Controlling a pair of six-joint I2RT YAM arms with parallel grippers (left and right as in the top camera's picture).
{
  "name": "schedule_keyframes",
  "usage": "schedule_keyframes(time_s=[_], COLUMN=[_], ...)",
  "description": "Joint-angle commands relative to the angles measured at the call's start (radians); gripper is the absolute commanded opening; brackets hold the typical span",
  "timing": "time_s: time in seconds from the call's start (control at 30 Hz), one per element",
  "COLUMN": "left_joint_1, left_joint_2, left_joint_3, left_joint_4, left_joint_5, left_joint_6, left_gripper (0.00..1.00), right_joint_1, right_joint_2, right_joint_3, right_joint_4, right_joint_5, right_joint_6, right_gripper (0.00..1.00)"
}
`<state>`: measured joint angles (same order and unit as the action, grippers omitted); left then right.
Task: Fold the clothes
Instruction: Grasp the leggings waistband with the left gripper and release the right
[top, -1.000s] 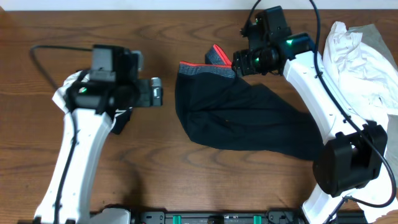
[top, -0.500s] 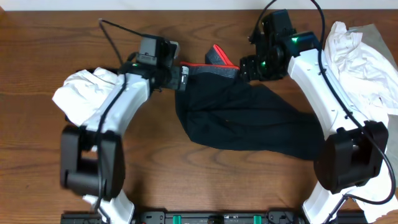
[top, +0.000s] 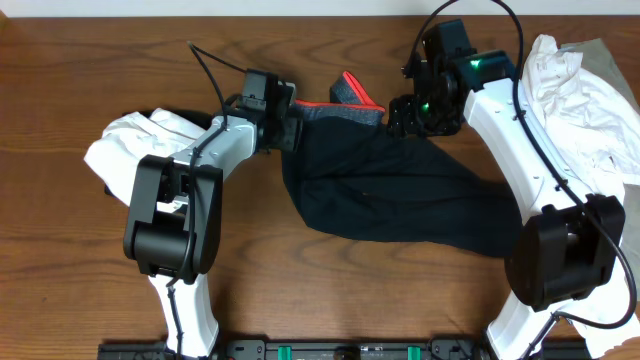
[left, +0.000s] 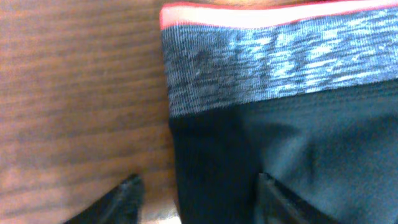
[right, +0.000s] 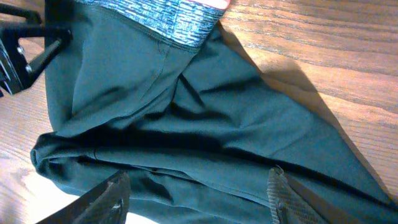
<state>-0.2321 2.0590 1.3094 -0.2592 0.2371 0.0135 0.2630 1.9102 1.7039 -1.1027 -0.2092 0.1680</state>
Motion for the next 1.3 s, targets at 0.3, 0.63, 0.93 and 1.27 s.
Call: schedule_keyframes(time_s=[0.3, 0.63, 0.93, 1.27], left_joint_1=[0.006, 0.054, 0.099, 0.127], left_joint_2=[0.006, -0.312, -0.389, -0.389], left_joint_3=[0.019, 0.024, 0.024, 0.024], left_joint_4=[-0.101, -0.453, -0.656, -0.674], left_joint_5=[-0.129, -0.558, -0.747, -0.743], left_joint_6=[-0.087, -0.326, -0.417, -0.442], left_gripper=[0.06, 0.06, 0.06, 0.14], right_joint_1=[-0.023, -0.087, -0.212, -0.330], right_joint_2=[0.007, 0.007, 0.007, 0.007], right_joint_3=[0.002, 0.002, -0.005, -0.185], right_joint_4=[-0.010, -0.042, -0.118, -0.152], right_joint_5=[0.026, 0.152, 0.172, 0.151], right_joint_6=[0.008, 0.028, 0.029, -0.016], right_gripper=[0.64, 0.68, 0.70, 0.73])
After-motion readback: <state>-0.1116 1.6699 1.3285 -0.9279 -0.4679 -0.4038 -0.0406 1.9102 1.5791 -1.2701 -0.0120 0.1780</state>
